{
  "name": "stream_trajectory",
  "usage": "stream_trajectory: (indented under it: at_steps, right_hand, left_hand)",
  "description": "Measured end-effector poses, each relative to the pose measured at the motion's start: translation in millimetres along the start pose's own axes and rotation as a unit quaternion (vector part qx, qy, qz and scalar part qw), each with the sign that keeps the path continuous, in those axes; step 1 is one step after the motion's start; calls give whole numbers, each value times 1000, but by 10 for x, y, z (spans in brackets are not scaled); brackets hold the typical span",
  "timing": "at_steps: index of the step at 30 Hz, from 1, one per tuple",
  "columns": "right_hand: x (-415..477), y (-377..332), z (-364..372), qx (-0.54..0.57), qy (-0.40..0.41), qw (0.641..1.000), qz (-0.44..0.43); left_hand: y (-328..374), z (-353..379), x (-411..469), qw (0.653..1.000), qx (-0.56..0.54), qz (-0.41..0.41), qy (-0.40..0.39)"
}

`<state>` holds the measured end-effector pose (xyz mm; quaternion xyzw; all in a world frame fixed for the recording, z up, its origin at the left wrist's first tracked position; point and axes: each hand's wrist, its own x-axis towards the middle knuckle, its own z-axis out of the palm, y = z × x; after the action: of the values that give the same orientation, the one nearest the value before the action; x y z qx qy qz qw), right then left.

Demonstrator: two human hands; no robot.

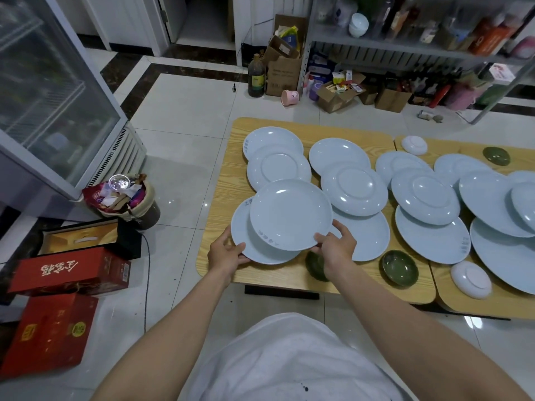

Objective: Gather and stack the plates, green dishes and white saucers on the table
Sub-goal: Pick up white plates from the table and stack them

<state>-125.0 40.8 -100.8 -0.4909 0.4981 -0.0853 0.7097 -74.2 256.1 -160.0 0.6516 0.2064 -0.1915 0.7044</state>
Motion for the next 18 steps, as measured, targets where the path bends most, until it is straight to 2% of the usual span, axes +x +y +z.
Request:
stream_trajectory:
  at_steps: [7, 13, 18]
  right_hand:
    - [78, 194, 118, -30, 6, 999, 28]
    - [143, 301, 148, -36, -2, 999, 10]
    - [183, 356, 179, -161, 46, 985, -43]
  left_hand:
    - [-14, -9, 32, 999, -1, -7, -34]
    - [-38, -35, 70, 999, 3, -11, -49]
    - [-51, -58, 80, 998, 0, -24, -49]
